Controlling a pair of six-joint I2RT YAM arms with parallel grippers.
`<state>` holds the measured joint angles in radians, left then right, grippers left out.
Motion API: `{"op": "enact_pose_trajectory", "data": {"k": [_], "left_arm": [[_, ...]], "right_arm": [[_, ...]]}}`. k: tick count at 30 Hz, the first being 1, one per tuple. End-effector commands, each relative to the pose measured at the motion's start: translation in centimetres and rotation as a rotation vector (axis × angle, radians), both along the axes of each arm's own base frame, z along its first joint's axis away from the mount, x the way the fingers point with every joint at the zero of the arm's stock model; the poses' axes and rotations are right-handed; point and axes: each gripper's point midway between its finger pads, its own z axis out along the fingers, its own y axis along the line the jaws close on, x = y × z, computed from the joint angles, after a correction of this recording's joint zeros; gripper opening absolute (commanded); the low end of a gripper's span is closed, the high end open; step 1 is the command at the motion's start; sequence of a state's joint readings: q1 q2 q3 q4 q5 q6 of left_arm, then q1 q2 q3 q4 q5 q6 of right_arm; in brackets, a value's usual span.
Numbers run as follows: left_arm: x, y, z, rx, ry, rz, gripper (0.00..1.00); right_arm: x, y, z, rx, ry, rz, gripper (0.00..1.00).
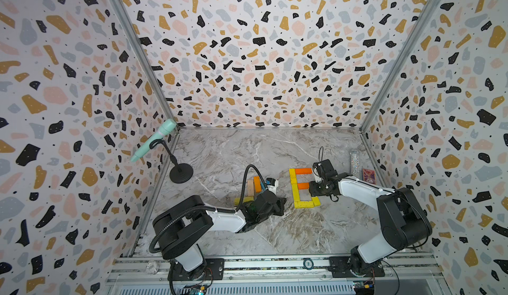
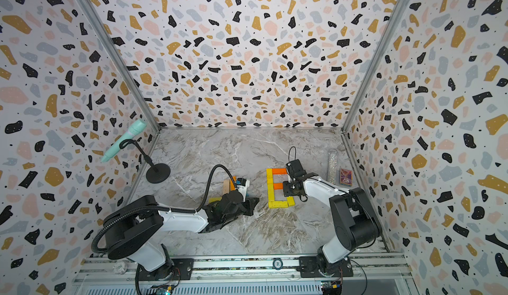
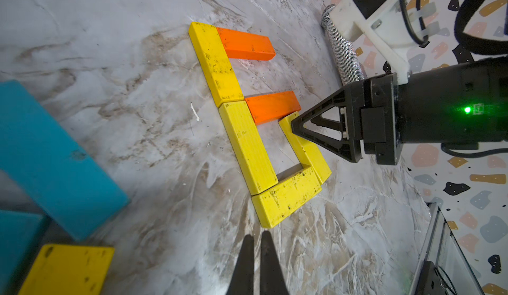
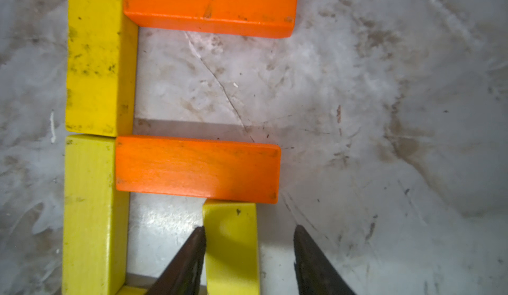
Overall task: Assemble the number 6 with building blocks
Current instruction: Adjust the building block at the center of the board.
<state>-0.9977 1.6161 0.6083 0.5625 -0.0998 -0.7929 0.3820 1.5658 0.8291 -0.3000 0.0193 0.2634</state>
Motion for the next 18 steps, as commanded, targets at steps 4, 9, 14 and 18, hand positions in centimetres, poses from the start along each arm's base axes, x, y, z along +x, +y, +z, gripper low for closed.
{"op": "enact_pose_trajectory", "data": {"k": [4,9,14,18], "left_arm": [[0.2,0.3,0.4,-0.001,-0.025,0.011,0.00],[0.1,0.5,0.4,-0.002,-0.026,0.016,0.00],[0.2,0.6,0.6,-0.004,-0.031,0.021,0.00],[0.2,0.7,0.4,0.000,-0.030,0.021,0.00]], "right_arm": [[0.6,0.6,0.4,-0.006,-0.009,0.017,0.54],[0.8,0.4,0.2,-0.017,-0.006,0.007,0.54],[0.9,0.1,-0.1,-0.023,0.001,-0.004,0.53],[0.8,-0.1,-0.6,-0.022,0.011,-0.010,0.53]]}}
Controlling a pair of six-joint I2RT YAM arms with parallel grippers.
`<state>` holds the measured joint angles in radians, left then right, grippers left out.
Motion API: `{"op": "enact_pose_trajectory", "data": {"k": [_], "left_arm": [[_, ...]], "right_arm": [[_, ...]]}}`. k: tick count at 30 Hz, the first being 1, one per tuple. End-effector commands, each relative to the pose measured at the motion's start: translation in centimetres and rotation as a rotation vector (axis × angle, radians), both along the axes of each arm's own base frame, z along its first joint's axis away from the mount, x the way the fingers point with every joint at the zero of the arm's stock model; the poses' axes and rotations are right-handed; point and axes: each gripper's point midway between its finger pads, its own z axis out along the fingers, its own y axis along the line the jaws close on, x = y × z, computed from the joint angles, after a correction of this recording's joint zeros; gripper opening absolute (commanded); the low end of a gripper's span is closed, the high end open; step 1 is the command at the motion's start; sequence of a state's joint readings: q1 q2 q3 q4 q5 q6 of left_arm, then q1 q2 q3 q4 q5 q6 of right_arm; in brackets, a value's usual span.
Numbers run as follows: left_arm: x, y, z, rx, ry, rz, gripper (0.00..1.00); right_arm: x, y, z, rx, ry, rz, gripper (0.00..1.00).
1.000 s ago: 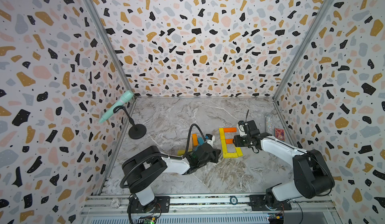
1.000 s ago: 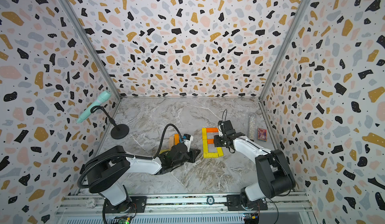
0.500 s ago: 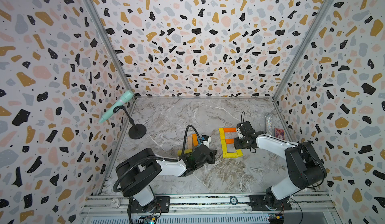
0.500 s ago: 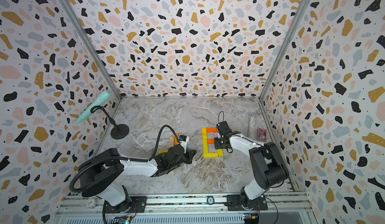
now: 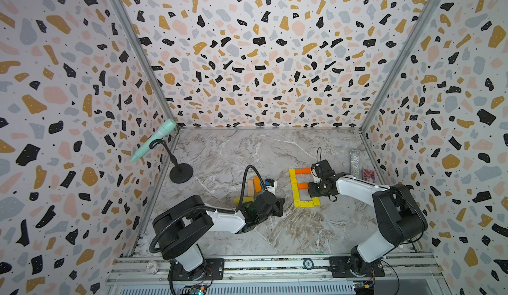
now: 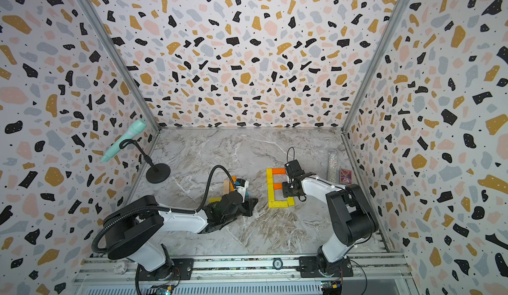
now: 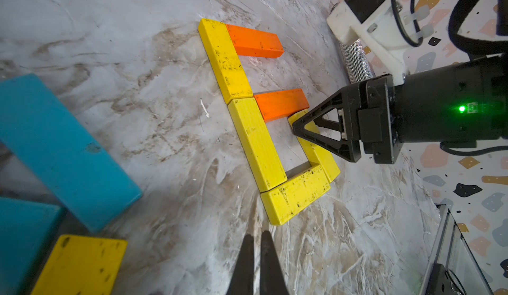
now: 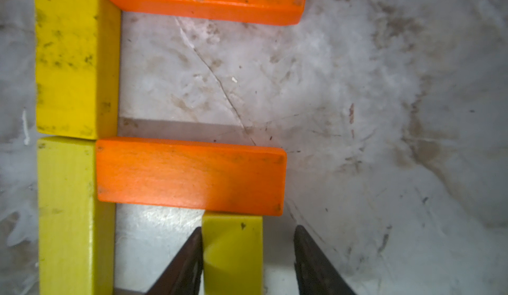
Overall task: Assemble the number 6 with building blocks
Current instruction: Adjust the building block at the center of the board.
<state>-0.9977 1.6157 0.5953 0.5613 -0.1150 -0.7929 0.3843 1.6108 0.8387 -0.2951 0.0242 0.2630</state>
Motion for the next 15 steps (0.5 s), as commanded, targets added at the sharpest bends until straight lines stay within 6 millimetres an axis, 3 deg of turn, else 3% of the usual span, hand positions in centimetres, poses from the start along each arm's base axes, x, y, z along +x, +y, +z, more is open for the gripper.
{"op": "enact_pose_trajectory", "data": {"k": [1,15], "left_arm": [[0.2,0.2,0.9,-0.014,-0.030,0.008,0.00],[0.2,0.2,0.9,-0.012,-0.031,0.007,0.00]], "right_arm": [[0.8,-0.2,0.5,-0.007,-0.015,-0.013,0.53],[0.6,-0.7,-0.7,0.016,0.012,-0.031,0.54]]}}
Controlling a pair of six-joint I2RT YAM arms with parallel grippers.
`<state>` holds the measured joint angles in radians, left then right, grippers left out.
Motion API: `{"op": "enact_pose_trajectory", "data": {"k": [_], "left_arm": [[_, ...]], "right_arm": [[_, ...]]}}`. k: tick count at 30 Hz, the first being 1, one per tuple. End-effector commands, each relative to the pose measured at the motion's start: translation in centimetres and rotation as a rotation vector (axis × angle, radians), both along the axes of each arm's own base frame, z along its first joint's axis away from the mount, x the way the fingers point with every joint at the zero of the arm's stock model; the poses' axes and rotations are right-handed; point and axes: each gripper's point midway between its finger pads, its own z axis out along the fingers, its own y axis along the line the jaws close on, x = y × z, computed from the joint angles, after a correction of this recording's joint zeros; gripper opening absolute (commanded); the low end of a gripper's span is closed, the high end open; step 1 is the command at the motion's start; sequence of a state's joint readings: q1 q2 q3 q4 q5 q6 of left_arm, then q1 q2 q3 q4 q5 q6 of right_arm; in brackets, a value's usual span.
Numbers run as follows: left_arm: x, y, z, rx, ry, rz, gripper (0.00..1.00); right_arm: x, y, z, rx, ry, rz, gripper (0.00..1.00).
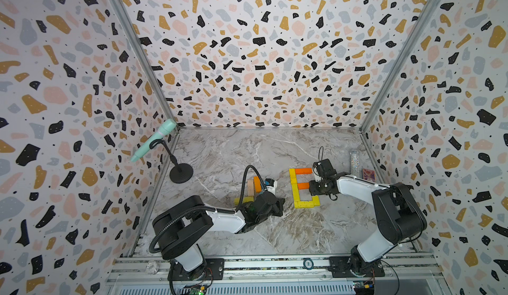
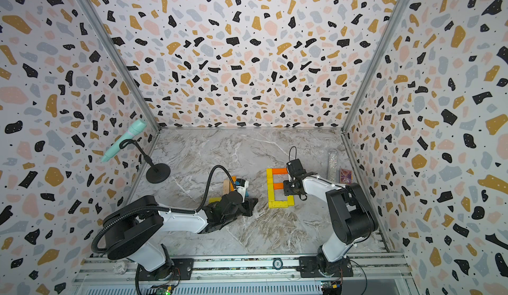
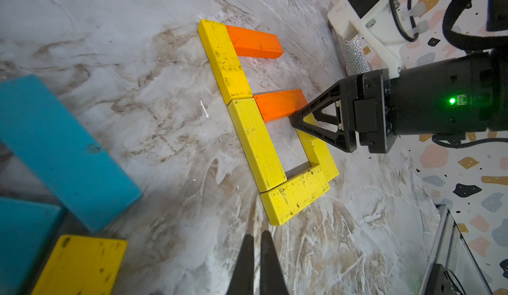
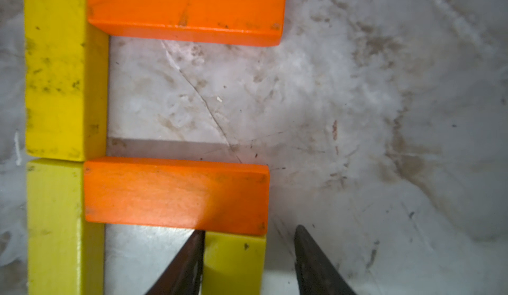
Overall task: Assemble the number 6 with building blocks
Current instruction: Adjust the building block at the center of the board.
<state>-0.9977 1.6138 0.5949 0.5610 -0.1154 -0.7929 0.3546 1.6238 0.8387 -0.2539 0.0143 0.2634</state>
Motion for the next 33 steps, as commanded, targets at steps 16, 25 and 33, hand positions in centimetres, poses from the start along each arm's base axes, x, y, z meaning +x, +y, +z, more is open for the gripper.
{"op": "enact_pose_trajectory", "data": {"k": [16,25,33], "left_arm": [[6.5,13.0,10.7,0.210,-0.235,0.373,0.80],[7.0,23.1,11.0,0.206,-0.237,0.594,0.99],[6.0,24.4,8.2,0.156,-0.183,0.606,0.99]], "right_arm": [[0.1,8.8,14.7,0.278,-0.325,0.243,0.60],[-1.3,21.0,11.5,0.255,-0.267,0.468,0.67],[-0.2,23.1,5.7,0.071,-0.158,0.518,0.65]]}}
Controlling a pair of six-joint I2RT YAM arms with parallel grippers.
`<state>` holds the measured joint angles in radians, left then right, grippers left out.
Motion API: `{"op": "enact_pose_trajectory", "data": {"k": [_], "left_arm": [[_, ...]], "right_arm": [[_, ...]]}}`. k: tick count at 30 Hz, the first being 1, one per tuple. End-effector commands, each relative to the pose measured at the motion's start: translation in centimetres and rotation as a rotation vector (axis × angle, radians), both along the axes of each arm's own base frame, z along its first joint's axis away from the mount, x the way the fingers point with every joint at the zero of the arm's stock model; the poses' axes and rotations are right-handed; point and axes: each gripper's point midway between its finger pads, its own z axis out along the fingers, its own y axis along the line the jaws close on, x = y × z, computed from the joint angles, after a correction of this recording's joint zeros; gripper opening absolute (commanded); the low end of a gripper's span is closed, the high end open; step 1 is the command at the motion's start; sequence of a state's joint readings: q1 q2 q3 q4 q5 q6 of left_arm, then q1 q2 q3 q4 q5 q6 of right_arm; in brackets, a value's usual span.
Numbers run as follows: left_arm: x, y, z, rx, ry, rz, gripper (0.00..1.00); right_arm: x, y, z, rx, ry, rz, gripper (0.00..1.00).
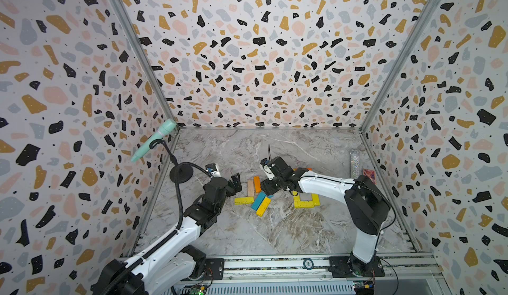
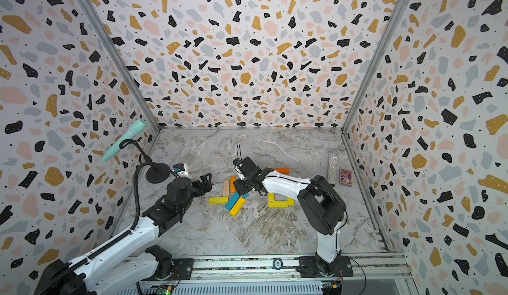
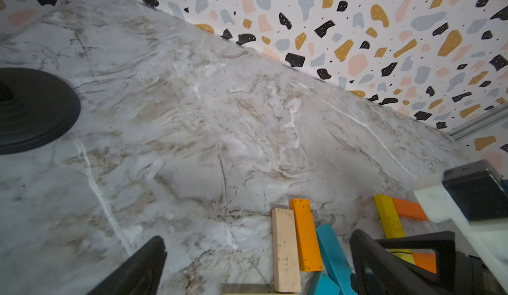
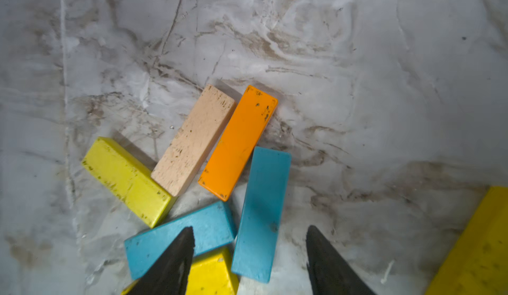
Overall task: Assemble the number 6 with building blocks
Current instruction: Adjust the building block at the center of the board.
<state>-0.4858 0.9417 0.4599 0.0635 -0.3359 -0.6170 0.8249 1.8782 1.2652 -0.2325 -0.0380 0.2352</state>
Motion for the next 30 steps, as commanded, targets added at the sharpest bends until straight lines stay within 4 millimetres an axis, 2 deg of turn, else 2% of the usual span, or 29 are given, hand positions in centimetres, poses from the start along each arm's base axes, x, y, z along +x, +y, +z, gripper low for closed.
{"op": "enact_pose_trajectory", "data": {"k": [1,6,14,16,20,24,28,30], "left_arm": [[-0.2,0.1,0.2,-0.035,-0.013,-0.007,0.99],[-0.6,0.5,-0.1,-0.041,-0.014,-0.004,0.99],[-0.7,0.5,-0.1,-0.047,-0.014,-0.005,0.99],[-0.7,0.5,-0.2,-0.047,-0.013,-0.007,0.99],[-0.7,0.5,-0.3,-0.045,-0.009,-0.008,0.99],[-0.8,0.5,-0.3,-0.043,-0.002,-0.011,0.99],[-0.9,0.5,-0.4,-0.042,0.003,-0.015,0.99],[-0.9,0.5,-0.6,-0.039,0.008,-0.016,0.99]], "right_arm": [[1.1,-0.5,0.2,-0.072,-0.024,-0.013,0.64],[2.0,-0.3,-2.1,-0.135,0.004,-0.016,0.55],[2.2,-0.6,-4.6,-0.188,0.054,-0.008,0.53],[2.3,-0.8,-5.0,-0.200,0.062,-0.001,0.49],[3.0,-1.0,-4.7,-0.185,0.056,0.033,0.38],[4.3,-0.6,-3.5,-0.170,0.007,0.137,0.26],[5.6,0.5,-2.0,-0.132,-0.069,0.319,0.23],[6.9,0.7,-1.8,-0.140,-0.111,0.370,0.22]]}}
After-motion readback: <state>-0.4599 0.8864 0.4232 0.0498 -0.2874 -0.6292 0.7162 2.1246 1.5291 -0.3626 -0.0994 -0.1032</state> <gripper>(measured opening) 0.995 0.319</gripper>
